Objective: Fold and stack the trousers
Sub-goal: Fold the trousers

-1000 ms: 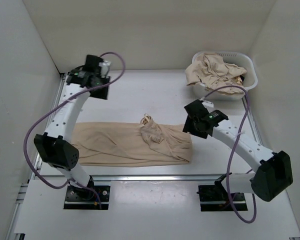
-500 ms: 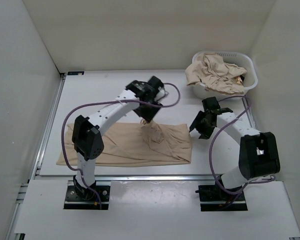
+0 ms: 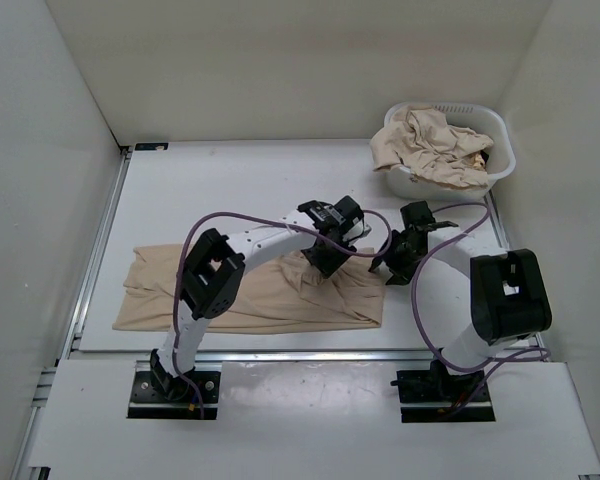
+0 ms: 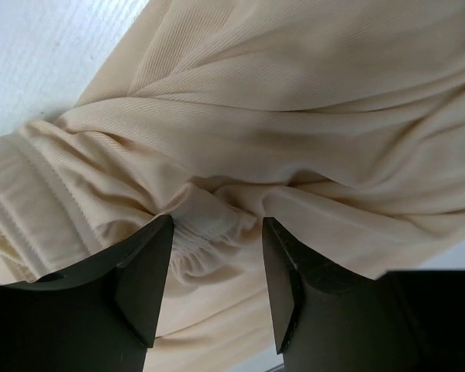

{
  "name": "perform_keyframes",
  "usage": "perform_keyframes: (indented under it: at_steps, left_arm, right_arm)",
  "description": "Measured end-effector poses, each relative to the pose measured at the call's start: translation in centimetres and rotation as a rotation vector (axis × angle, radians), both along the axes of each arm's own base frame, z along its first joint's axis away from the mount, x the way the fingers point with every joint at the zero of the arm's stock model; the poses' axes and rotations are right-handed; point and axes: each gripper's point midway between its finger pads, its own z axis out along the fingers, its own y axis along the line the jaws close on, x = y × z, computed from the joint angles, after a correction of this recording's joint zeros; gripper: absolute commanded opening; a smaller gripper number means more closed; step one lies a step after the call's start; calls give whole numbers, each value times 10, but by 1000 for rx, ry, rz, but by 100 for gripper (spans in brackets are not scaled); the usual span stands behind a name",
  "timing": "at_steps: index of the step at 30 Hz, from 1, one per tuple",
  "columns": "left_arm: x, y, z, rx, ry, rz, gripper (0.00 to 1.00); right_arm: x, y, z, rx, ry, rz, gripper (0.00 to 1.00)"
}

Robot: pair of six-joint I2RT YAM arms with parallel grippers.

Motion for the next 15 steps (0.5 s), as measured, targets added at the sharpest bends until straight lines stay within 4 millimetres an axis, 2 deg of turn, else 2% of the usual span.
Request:
perform_keyframes:
  at_steps: [2,4,5,7,8,9,11,15]
  left_arm:
    - [1,7,-13,27,-8,8,58]
    - [-2,12,-22,49,-6,12,48]
    - [-2,14,-24,56,-6,13,31]
    - [-2,16,-29,60,-9,14,17]
    - [-3,18,-31,62,-9,16,14]
    - [-5,21,-33,66,-9,15,14]
    - [-13,31,-34,76,-3,14,14]
    - [-43,71,-23,103,15,14,14]
  right_arm:
    - [0,2,0,14,0,-5,64]
    - [0,4,0,28,-2,-13,64]
    - [1,5,0,35,-4,-14,60]
    - [0,6,0,42,-5,-14,56]
    - [0,6,-1,44,-4,-16,53]
    - [-1,7,-1,47,-3,-17,46]
    - [-1,7,-3,48,-1,-20,41]
    - [-3,7,-4,51,6,-29,38]
